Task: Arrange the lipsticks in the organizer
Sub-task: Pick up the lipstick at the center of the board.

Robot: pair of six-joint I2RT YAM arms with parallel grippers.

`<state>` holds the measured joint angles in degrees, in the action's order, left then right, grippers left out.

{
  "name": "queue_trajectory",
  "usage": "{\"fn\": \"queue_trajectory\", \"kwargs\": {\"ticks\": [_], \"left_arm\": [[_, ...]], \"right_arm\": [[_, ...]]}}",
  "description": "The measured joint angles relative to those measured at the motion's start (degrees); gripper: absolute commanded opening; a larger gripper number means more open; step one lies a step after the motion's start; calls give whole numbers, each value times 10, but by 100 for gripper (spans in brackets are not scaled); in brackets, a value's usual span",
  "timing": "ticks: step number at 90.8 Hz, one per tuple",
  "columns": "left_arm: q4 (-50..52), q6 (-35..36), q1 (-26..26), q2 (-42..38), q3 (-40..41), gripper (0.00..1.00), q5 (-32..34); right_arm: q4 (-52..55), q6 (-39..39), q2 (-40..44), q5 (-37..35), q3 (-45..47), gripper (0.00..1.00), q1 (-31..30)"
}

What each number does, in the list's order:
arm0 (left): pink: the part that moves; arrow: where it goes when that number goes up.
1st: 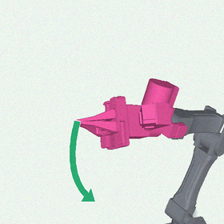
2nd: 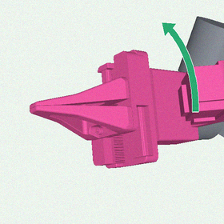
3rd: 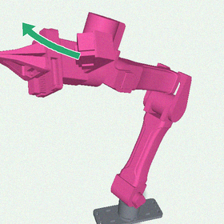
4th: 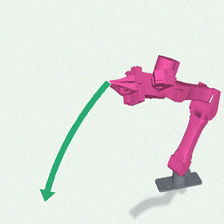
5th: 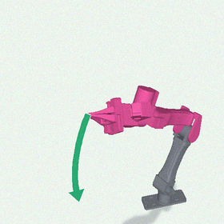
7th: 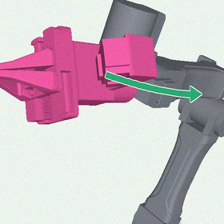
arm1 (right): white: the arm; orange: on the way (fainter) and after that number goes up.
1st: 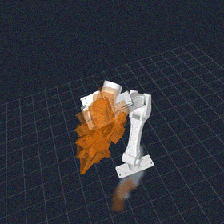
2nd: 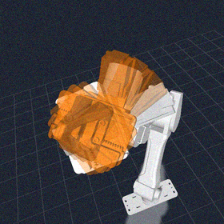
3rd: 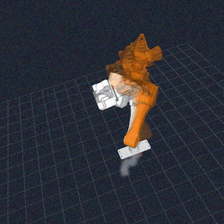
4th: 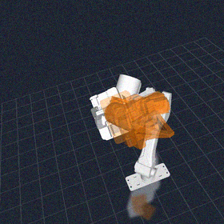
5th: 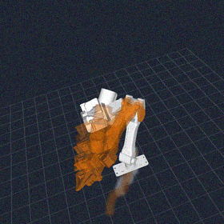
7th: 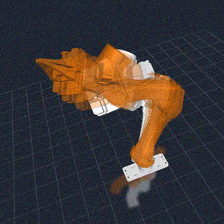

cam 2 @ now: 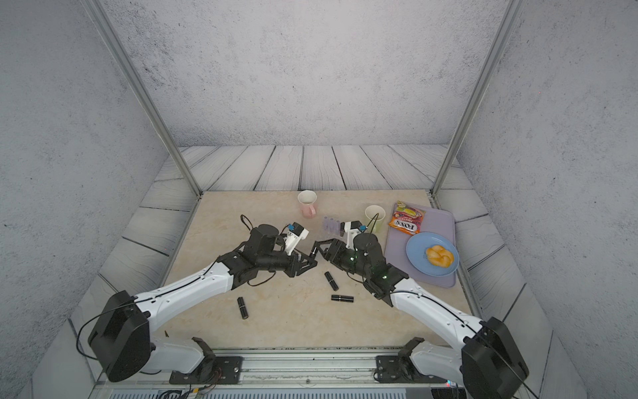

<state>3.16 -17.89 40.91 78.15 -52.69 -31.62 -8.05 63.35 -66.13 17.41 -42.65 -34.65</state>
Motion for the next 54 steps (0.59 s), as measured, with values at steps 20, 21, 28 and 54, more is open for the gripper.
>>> {"fn": "queue_trajectory", "kwargs": {"ticks": [20,21,28,54], "left_arm": [[45,101,15,-15,0,0,34],[48,105,16,-15,0,0,36],[64,136,22,-16,0,0,53],[83,199,43,-52,-1,0,96]], "right_arm": [[116,-44,-7,62,-71,59,15],[121,-47,-9,64,-76,59,15],[162,-76,-26,89,-118,58,15],[238,-130,-81,155,-168,44,16]]}}
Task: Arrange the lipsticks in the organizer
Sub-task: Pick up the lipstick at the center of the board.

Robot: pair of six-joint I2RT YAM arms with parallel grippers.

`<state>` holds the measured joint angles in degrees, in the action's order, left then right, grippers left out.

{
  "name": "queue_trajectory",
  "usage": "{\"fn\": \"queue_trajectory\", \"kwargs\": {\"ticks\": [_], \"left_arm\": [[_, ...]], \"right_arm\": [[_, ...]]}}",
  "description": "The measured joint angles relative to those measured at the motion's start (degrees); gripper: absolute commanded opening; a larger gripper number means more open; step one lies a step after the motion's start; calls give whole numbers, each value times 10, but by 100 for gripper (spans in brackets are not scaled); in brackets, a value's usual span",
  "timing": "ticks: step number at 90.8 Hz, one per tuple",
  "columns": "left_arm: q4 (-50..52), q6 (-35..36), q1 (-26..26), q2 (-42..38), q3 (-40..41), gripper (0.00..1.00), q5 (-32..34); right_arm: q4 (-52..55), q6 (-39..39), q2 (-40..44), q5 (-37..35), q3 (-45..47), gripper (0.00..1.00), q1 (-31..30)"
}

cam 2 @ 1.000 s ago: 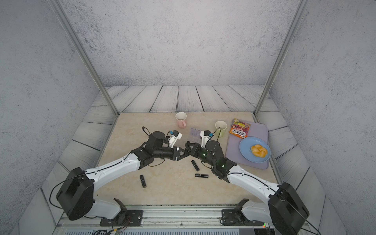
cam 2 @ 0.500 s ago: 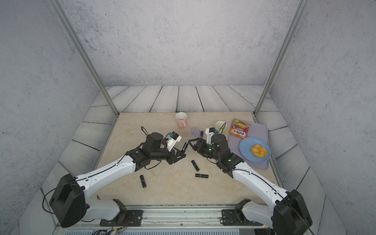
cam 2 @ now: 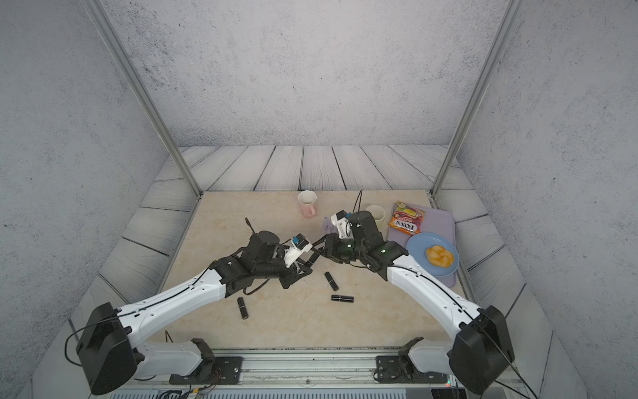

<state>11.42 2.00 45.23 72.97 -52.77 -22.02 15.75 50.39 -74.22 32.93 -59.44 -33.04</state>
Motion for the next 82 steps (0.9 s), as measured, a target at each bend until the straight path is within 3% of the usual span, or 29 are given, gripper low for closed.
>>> {"fn": "queue_trajectory", "kwargs": {"ticks": [10,26,68,82], "left_arm": [[4,11,3,-9,2,0,10],[11,21,3,-9,2,0,20],[22,21,3,6,-5,0,52],[22,18,3,6,-5,0,51]], "right_arm": [[26,-14,-6,0,-10,45,0],[46,-31,-18,12,-25,37,2],[6,6,-41,59,-15,40,4],[-4,19,-60,62,-15,24,4]]}}
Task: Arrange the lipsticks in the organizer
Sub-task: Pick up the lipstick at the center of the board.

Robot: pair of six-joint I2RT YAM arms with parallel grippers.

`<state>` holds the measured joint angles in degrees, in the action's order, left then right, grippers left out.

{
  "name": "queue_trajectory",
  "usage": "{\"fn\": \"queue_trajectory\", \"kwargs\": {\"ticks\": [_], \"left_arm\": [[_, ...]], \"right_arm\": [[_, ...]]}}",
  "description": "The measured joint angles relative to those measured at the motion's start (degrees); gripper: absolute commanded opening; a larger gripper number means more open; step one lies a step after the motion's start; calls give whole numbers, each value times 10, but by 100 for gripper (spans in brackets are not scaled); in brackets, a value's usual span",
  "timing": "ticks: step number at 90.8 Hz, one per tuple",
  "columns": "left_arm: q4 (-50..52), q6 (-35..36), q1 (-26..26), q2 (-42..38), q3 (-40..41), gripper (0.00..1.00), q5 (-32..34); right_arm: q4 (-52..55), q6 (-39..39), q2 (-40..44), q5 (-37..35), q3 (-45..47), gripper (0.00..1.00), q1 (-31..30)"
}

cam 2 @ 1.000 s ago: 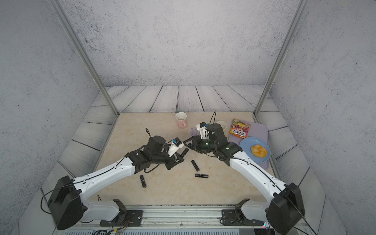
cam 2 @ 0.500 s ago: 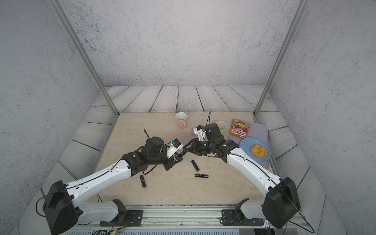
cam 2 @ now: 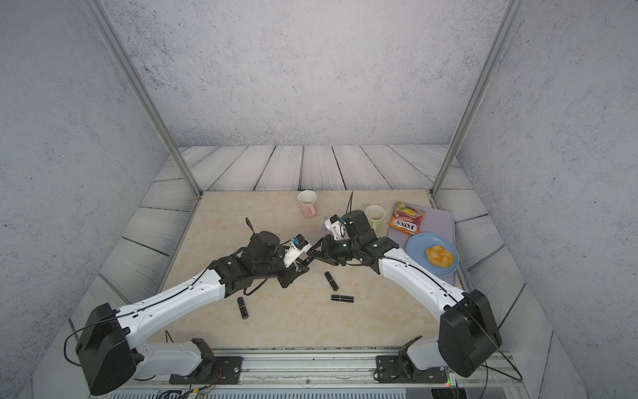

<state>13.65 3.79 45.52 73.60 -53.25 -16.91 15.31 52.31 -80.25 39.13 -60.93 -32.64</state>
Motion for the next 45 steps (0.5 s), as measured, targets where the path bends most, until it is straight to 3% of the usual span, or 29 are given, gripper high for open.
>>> {"fn": "queue_trajectory", "kwargs": {"ticks": [4,7,18,27,36,45], "left_arm": [[1,-2,0,0,0,1,1],[2,-3,0,0,0,11,3],[1,-21,0,0,-1,65,15],[6,-49,-1,-1,-9,98,41],[14,-87,-23,-10,-20,98,60],[24,-129,-80,-30,-26,98,68]], "right_arm": [[-5,2,-1,0,0,19,0],[-9,6,-1,0,0,16,0],[-28,26,-1,-6,9,10,4],[-40,39,-1,-21,19,8,24],[-40,36,-1,-55,17,5,58],[-11,3,2,-138,5,3,90]]}}
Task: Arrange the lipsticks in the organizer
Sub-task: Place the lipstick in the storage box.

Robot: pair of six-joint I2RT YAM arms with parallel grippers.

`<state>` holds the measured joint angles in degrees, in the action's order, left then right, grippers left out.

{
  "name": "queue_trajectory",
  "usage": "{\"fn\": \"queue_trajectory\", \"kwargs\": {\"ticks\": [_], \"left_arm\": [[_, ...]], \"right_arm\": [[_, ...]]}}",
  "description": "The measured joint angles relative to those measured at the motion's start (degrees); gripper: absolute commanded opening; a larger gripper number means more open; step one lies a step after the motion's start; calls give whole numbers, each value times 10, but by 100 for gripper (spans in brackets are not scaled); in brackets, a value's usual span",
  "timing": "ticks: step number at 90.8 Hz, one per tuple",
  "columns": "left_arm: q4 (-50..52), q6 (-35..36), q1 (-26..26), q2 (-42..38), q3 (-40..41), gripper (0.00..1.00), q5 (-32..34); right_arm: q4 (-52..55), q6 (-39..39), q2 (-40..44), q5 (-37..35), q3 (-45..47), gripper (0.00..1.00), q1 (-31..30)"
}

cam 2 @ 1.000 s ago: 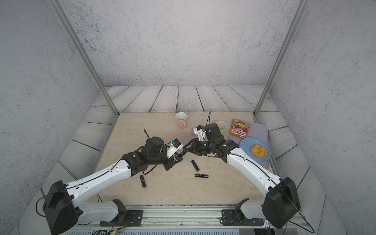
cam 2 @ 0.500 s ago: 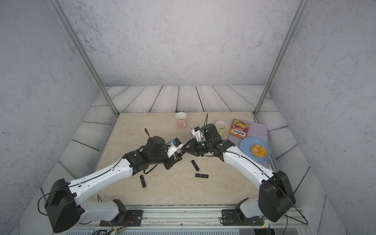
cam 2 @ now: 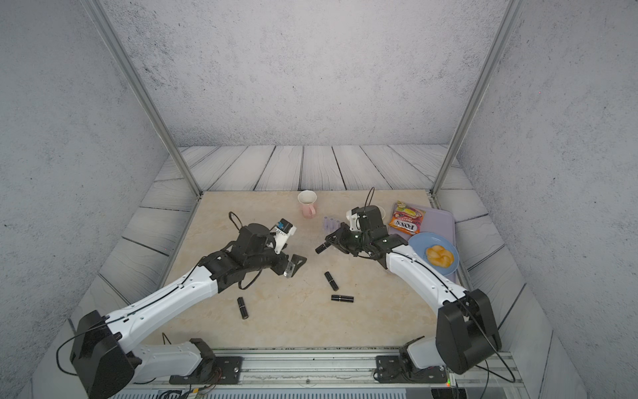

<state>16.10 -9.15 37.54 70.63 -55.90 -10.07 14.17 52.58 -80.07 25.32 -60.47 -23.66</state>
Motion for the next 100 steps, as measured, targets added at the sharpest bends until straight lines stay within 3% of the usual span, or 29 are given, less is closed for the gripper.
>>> {"fn": "queue_trajectory", "kwargs": {"ticks": [14,25,36,69,100], "left_arm": [[17,-53,-75,-17,-1,98,33],[22,-76,-82,-14,11,98,49],[22,-90,-84,-10,32,98,57],[25,-97,-92,-8,48,98,88],[25,-97,-96,-8,53,98,99]], "right_arm": [[35,-65,16,-202,-9,2,10],[28,-114,1,-330,-10,2,-3],[4,-157,-46,-405,-22,1,-16],[-71,-194,-185,-444,-98,0,-28],[-80,-198,-223,-449,-106,0,-28]]}}
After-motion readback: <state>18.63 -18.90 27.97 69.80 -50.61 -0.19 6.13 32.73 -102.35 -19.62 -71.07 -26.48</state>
